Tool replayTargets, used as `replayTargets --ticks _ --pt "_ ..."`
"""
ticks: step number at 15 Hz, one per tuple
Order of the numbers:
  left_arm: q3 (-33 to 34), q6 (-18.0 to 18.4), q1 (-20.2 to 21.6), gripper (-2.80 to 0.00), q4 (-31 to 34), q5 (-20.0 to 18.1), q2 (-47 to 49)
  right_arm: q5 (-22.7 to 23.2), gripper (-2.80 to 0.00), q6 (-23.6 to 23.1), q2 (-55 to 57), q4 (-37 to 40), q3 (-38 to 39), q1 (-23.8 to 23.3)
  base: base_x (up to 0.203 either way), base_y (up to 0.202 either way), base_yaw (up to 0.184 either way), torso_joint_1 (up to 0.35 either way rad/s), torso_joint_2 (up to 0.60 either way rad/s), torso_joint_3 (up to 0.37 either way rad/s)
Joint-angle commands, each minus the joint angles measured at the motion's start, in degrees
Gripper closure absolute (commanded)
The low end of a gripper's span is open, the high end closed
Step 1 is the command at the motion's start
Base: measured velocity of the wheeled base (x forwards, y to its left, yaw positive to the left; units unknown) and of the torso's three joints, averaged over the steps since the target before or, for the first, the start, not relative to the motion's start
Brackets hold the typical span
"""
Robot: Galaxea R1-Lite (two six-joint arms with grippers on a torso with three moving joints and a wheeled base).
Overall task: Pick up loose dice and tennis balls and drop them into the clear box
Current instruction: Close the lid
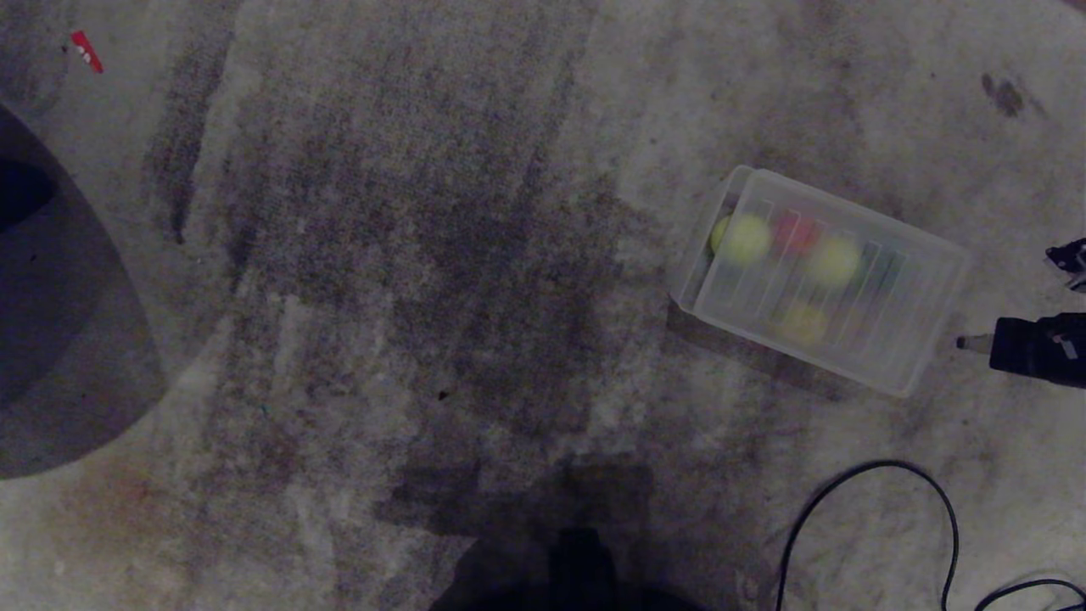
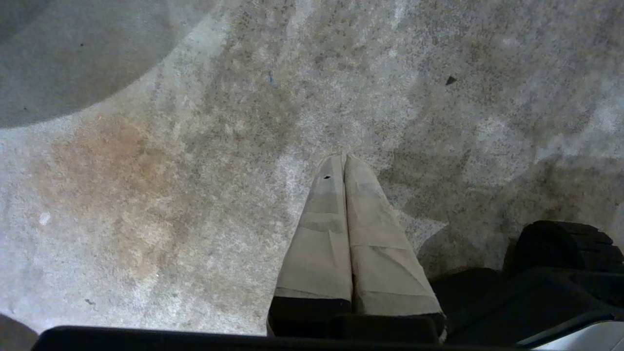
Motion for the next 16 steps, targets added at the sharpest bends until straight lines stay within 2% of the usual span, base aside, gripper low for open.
replayTargets --ticks 1,9,11,16 --pt "0.1 -0.1 0.0 0.00 0.0 0.1 0.1 0.1 0.00 0.0 1.8 -0.2 -1.4 1.7 0.000 0.000 0.000 0.000 0.00 0.000" --pt "0.1 -0.1 0.0 0.00 0.0 0.1 0.1 0.0 0.00 0.0 2.0 -0.2 -4.8 7.7 0.000 0.000 0.000 0.000 0.00 0.000" --pt "0.1 -0.1 0.0 0.00 0.0 0.1 0.1 -1.7 0.00 0.0 2.8 -0.2 -5.5 9.1 0.000 0.000 0.000 0.000 0.00 0.000" --pt "0.1 -0.1 0.0 0.00 0.0 0.1 0.1 -4.6 0.00 -0.1 1.9 0.3 -3.6 9.1 0.000 0.000 0.000 0.000 0.00 0.000"
